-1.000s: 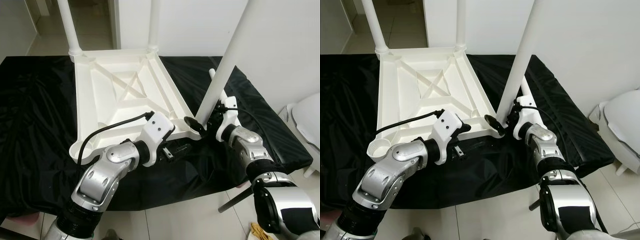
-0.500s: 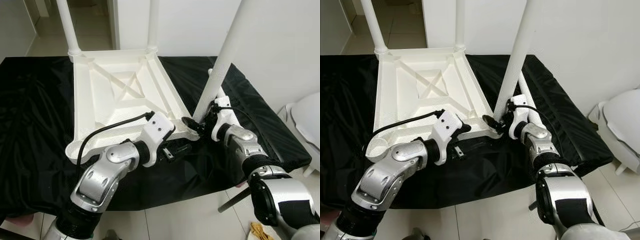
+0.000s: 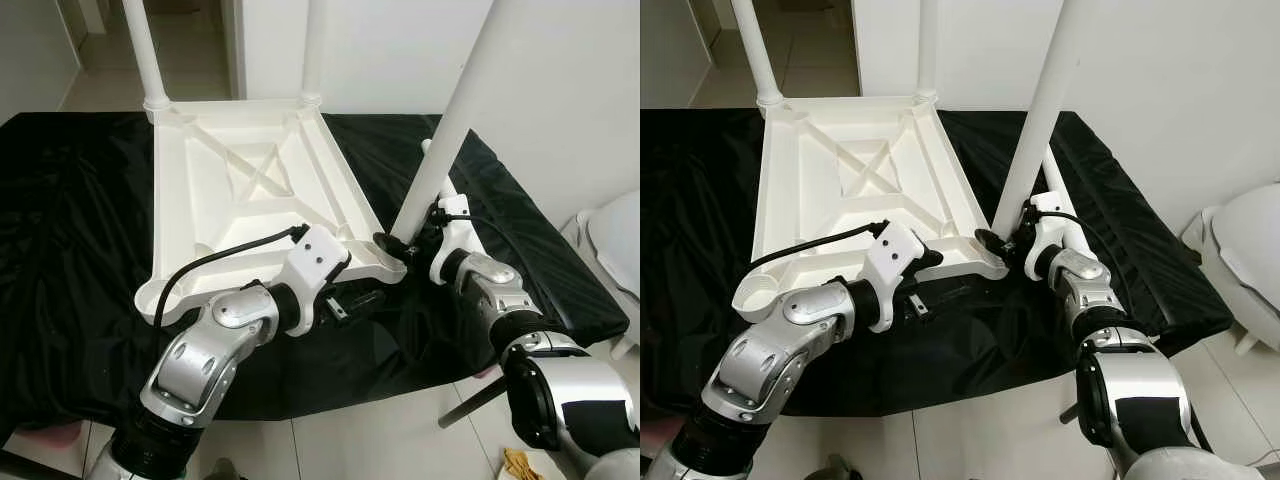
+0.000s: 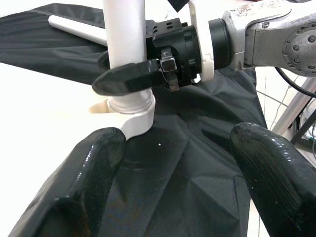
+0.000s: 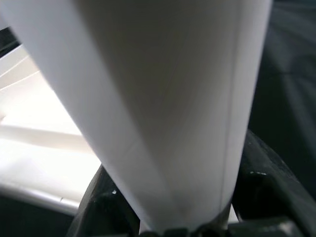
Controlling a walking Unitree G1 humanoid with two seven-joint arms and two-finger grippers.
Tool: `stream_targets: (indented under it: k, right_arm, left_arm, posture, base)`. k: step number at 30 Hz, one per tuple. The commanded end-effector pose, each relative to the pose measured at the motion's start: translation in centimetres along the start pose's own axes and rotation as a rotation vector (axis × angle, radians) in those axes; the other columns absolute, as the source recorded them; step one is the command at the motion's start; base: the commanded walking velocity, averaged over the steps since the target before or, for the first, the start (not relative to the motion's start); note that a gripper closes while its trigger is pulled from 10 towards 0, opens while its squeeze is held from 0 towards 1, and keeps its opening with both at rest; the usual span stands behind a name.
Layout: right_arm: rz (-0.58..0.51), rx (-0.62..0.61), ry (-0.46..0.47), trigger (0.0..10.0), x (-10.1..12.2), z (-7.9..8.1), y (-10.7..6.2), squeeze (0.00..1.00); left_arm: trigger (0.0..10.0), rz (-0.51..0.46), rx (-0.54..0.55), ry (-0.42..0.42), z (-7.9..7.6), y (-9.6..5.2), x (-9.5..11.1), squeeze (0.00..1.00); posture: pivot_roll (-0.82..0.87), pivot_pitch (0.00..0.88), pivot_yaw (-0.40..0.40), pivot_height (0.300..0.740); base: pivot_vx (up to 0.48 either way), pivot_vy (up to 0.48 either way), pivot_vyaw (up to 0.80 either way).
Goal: Building children table
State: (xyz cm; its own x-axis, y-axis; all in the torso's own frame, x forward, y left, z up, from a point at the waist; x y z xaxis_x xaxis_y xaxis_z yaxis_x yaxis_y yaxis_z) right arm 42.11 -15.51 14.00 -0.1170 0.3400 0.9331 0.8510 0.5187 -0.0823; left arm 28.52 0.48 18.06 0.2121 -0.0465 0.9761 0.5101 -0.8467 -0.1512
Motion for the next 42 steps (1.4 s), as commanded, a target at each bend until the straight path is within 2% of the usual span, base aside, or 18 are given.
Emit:
stream_targets:
  k: [1,5,8,10,13,15,20,21,24,25,28,32,33,35,36,38,39,42]
  right_arm:
    - [0.053,-0.060,0.025,0.0,-1.5,-0.7,-0.8,0.00]
    - [0.020,-0.166,0.105,0.0,-1.4,-1.4,-1.0,0.00]
    - [0.039,-0.244,0.142,0.0,-1.9,-1.7,-1.1,0.00]
    - [0.039,-0.244,0.142,0.0,-1.9,-1.7,-1.1,0.00]
    - [0.074,-0.366,0.166,0.0,-2.4,-1.5,-1.1,0.00]
    - [0.074,-0.366,0.166,0.0,-2.4,-1.5,-1.1,0.00]
    - [0.059,-0.507,0.171,0.0,-1.1,0.3,-0.1,0.00]
    - [0.051,-0.550,0.201,0.0,-0.4,1.3,0.4,0.00]
    - [0.053,-0.594,0.233,0.0,0.0,2.1,0.7,0.00]
    - [0.059,-0.618,0.251,0.0,0.4,3.0,1.0,0.00]
    - [0.061,-0.623,0.260,0.0,0.8,3.7,1.4,0.00]
    - [0.072,-0.625,0.258,0.0,0.6,3.2,1.2,0.00]
    - [0.079,-0.623,0.257,6.3,0.6,3.0,1.1,0.00]
    - [0.086,-0.621,0.246,6.3,0.6,2.9,1.0,0.00]
    - [0.086,-0.615,0.251,10.0,0.6,3.0,0.9,0.00]
    - [0.089,-0.617,0.257,10.0,0.7,3.1,0.8,0.00]
    - [0.084,-0.610,0.257,10.0,0.8,3.2,0.8,1.00]
    - [0.040,-0.568,0.265,10.0,1.4,3.4,0.7,1.00]
  left_arm:
    - [10.0,0.007,-0.005,-0.001,-0.2,0.1,-0.1,0.00]
    - [10.0,0.007,-0.004,-0.005,-0.3,0.1,-0.2,0.00]
    - [10.0,0.008,-0.004,-0.006,-0.4,0.1,-0.2,0.00]
    - [10.0,0.008,-0.004,-0.006,-0.4,0.1,-0.2,0.00]
    - [10.0,0.009,-0.006,-0.008,-0.5,0.0,-0.3,0.00]
    - [10.0,0.009,-0.006,-0.008,-0.5,0.0,-0.3,0.00]
    - [10.0,0.012,-0.012,-0.009,-0.6,0.1,-0.5,0.00]
    - [10.0,0.013,-0.013,-0.010,-0.6,0.1,-0.5,0.00]
    - [10.0,0.012,-0.014,-0.011,-0.7,0.2,-0.5,0.00]
    - [10.0,0.012,-0.015,-0.012,-0.7,0.2,-0.5,0.00]
    - [10.0,0.011,-0.016,-0.014,-0.8,0.2,-0.5,0.00]
    - [10.0,0.012,-0.014,-0.015,-0.8,0.3,-0.6,0.00]
    - [10.0,0.012,-0.013,-0.015,-0.8,0.3,-0.6,0.00]
    - [10.0,0.011,-0.012,-0.017,-0.8,0.2,-0.6,0.00]
    - [10.0,0.011,-0.012,-0.017,-0.8,0.2,-0.6,0.00]
    - [10.0,0.011,-0.012,-0.016,-0.8,0.2,-0.6,0.00]
    - [10.0,0.011,-0.013,-0.016,-0.8,0.2,-0.7,0.00]
    - [10.0,0.012,-0.014,-0.015,-0.8,0.3,-0.6,0.00]
  posture:
    - [0.03,0.036,-0.063,0.740]
    - [0.03,0.034,-0.073,0.740]
    - [0.03,0.033,-0.075,0.740]
    - [0.03,0.033,-0.075,0.740]
    - [0.02,0.030,-0.076,0.740]
    - [0.02,0.030,-0.076,0.740]
    - [0.02,0.026,-0.078,0.740]
    - [0.02,0.025,-0.080,0.740]
    - [0.02,0.024,-0.081,0.740]
    - [0.03,0.024,-0.083,0.740]
    - [0.03,0.024,-0.088,0.740]
    - [0.03,0.018,-0.094,0.740]
    - [0.03,0.018,-0.095,0.740]
    - [0.03,0.018,-0.095,0.740]
    - [0.03,0.017,-0.093,0.740]
    - [0.03,0.017,-0.093,0.740]
    - [0.03,0.015,-0.093,0.740]
    - [0.02,0.015,-0.092,0.740]
  base:
    - [0.000,0.000,0.00]
    - [0.000,0.000,0.00]
    - [0.000,0.000,0.00]
    - [0.000,0.000,0.00]
    - [0.000,0.000,0.00]
    - [0.000,0.000,0.00]
    - [0.000,0.000,0.00]
    - [0.000,0.000,0.00]
    - [0.000,0.000,0.00]
    - [0.000,0.000,0.00]
    - [0.000,0.000,0.00]
    - [0.000,0.000,0.00]
    - [0.000,0.000,0.00]
    - [0.000,0.000,0.00]
    - [0.000,0.000,0.00]
    - [0.000,0.000,0.00]
    - [0.000,0.000,0.00]
    - [0.000,0.000,0.00]
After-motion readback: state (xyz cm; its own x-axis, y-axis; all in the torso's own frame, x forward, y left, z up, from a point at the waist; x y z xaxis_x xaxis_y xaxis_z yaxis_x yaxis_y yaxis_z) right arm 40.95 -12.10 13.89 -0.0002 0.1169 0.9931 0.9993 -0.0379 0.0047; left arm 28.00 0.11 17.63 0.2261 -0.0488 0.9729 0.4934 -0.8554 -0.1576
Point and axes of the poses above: a point about 5 cm out from each wrist's last joint towards the gripper, its own y axis pointing out of the wrist towards the gripper, its own x axis along the axis of the wrist's last joint, z = x × y, the point moved 5 cm from there along y, pointing out of the wrist towards the gripper, and after that the axes turned 15 degrees about -y, right-handed, at the moved point
